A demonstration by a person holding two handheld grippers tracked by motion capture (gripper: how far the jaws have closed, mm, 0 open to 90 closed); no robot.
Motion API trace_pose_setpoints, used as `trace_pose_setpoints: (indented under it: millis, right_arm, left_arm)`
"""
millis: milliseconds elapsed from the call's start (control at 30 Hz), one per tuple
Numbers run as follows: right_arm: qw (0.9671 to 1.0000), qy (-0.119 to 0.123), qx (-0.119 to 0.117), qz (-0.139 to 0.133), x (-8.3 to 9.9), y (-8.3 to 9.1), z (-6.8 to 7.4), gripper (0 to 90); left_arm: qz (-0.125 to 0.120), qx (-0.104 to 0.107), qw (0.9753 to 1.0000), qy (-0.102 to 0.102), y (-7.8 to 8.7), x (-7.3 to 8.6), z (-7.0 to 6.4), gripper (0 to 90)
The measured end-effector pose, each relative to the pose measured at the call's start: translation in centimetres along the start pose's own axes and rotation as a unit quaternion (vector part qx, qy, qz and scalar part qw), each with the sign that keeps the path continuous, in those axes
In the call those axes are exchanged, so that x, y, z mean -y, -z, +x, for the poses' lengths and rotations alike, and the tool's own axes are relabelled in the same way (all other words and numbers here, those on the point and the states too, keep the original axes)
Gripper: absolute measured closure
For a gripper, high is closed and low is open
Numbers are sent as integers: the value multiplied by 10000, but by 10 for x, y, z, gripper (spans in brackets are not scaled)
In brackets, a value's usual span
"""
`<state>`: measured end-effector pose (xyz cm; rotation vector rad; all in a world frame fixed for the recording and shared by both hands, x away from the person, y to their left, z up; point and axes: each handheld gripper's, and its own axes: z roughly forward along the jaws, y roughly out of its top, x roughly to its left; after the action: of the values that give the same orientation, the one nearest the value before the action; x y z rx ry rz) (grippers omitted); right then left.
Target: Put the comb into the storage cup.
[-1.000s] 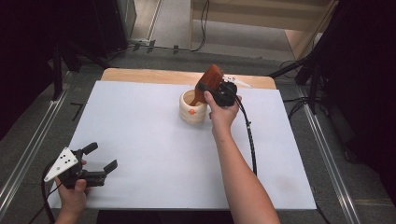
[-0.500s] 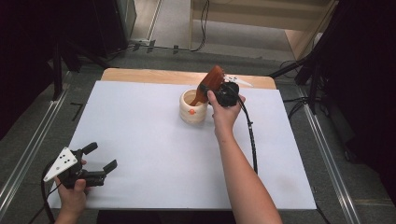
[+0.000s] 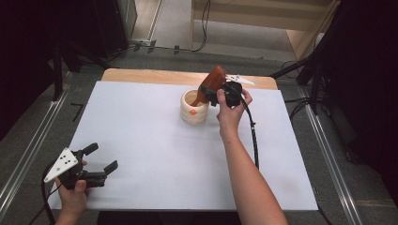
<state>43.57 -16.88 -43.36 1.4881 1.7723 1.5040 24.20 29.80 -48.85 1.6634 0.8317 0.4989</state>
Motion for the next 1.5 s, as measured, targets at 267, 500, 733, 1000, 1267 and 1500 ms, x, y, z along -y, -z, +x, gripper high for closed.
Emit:
trace_pose_setpoints:
  millis: [267, 500, 733, 1000, 1267, 1500]
  right_arm:
    - [9999, 108, -51, -55, -4, 8, 1, 0]
    - [9996, 261, 25, -84, -7, 14, 2, 0]
    - [9992, 353, 92, -144, -12, 22, 3, 0]
    - [9987, 462, 145, -138, -14, 31, 6, 0]
    - [9979, 603, 138, -165, -14, 41, 10, 0]
    - [9973, 699, 141, -190, -11, 50, 9, 0]
  left_arm:
    - [-8, 3, 10000, -4, 0, 0, 0, 0]
    - [-8, 0, 10000, -3, 0, 0, -1, 0]
    - [-8, 4, 10000, -12, 0, 0, -1, 0]
    - [0, 6, 10000, -26, 0, 0, -1, 0]
    - [-6, 15, 10000, -30, 0, 0, -1, 0]
    - [-1, 13, 10000, -34, 0, 0, -1, 0]
